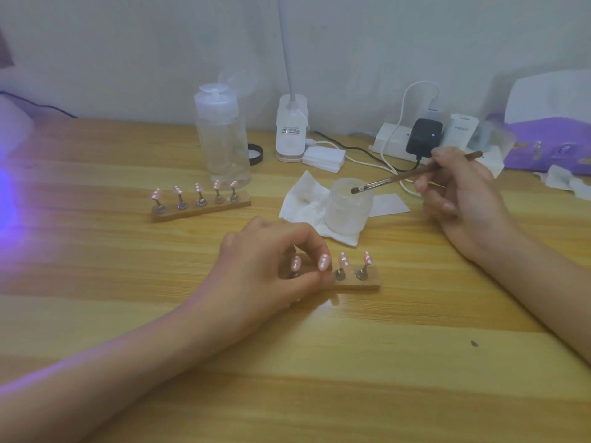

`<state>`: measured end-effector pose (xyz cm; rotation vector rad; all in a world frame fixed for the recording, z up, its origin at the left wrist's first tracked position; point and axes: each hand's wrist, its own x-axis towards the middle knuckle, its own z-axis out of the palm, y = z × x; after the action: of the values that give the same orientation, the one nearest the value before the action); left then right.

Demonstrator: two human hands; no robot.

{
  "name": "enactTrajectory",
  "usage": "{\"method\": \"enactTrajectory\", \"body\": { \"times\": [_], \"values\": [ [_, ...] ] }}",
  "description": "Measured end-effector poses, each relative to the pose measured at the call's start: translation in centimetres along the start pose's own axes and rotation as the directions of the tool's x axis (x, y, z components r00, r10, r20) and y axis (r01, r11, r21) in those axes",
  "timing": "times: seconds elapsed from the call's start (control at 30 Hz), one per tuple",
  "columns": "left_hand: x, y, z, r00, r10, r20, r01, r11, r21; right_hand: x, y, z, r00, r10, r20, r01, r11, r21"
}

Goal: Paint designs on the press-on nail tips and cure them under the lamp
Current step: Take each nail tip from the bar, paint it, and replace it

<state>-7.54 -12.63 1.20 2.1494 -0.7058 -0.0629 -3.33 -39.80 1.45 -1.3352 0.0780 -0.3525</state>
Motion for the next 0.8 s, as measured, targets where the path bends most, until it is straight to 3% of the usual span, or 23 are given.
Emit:
{"method": "enactTrajectory", "body": {
  "times": [0.17,0.3,0.53,0.8],
  "values": [
    [0.0,-0.5,-2.0,0.99,-0.012,0.143,0.022,0.997,-0.069,0.0,0.1,-0.1,1.0,0.003,-0.002,-0.003,1.0,0.001],
    [0.0,-1.3,-3.3,0.977,-0.02,0.21,0.024,1.0,-0.017,0.1,0.1,-0.2,1.0,0.001,0.012,-0.001,1.0,0.011],
    [0.6,-1.7,-2.1,0.996,0.021,0.084,-0.013,0.995,-0.098,0.1,0.1,-0.1,1.0,-0.008,-0.005,0.008,0.999,0.049],
    [1.1,-2.6,-3.3,0.995,-0.013,0.1,0.031,0.983,-0.182,-0.8,-0.2,0.2,0.993,-0.122,-0.012,0.122,0.992,0.026]
  ]
}}
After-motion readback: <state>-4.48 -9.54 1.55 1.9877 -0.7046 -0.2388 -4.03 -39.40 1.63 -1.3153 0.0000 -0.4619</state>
